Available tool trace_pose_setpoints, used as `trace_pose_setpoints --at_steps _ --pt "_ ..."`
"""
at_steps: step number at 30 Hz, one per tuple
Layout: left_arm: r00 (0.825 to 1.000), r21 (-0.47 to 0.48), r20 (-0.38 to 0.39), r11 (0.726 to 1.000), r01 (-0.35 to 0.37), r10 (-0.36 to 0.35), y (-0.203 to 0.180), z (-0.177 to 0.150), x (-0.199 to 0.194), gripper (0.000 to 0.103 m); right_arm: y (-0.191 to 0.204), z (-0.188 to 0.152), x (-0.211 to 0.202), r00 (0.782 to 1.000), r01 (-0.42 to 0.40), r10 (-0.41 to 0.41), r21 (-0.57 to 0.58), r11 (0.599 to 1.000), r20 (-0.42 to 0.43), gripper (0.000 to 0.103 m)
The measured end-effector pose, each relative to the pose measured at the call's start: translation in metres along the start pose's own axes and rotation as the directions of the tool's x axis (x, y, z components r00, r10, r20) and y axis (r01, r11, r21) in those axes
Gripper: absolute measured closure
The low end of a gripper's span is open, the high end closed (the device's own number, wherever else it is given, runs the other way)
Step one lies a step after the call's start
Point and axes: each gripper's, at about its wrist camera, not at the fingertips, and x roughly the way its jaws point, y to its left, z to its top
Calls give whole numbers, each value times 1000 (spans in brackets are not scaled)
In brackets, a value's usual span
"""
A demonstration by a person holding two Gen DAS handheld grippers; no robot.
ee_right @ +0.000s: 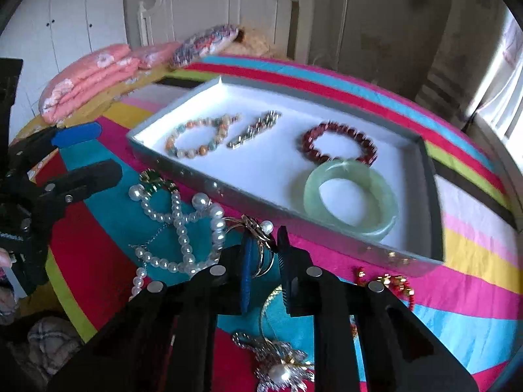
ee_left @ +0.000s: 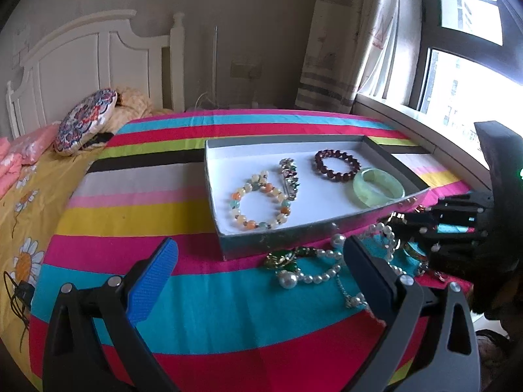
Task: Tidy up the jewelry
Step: 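Withdraw both grippers from the tray toward the remaining jewelry, then grasp the pearl necklace with the left gripper while the right grasps the gold hoop rings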
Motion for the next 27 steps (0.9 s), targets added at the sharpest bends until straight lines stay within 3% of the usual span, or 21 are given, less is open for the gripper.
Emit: trace_pose_setpoints --at_steps 5,9,12,20,22,24,26,27 --pt "988 -2 -49 989 148 -148 -26 -10 -5 3 -20 1 -28 995 -7 1 61 998 98 86" --pt "978 98 -101 976 193 -183 -66 -14 0 3 -31 -2 -43 990 -13 0 89 996 141 86" --pt "966 132 -140 963 235 -217 -83 -16 8 19 -36 -7 -50 988 -14 -2 103 995 154 86" --pt "956 159 -221 960 229 -192 -101 -19 36 34 -45 -14 -53 986 -34 11 137 990 167 86" --pt "961 174 -218 962 211 -172 -102 -17 41 36 -46 -16 -53 986 -41 17 140 989 169 86" --pt "964 189 -218 962 197 -155 -102 -15 45 46 -47 -17 -53 985 -44 19 142 989 169 86" --pt "963 205 -218 957 204 -159 -103 -14 46 84 -47 -19 -53 985 -43 19 143 989 169 86" --pt "961 206 -222 955 212 -165 -102 -14 45 91 -48 -20 -53 985 -43 18 144 989 170 86"
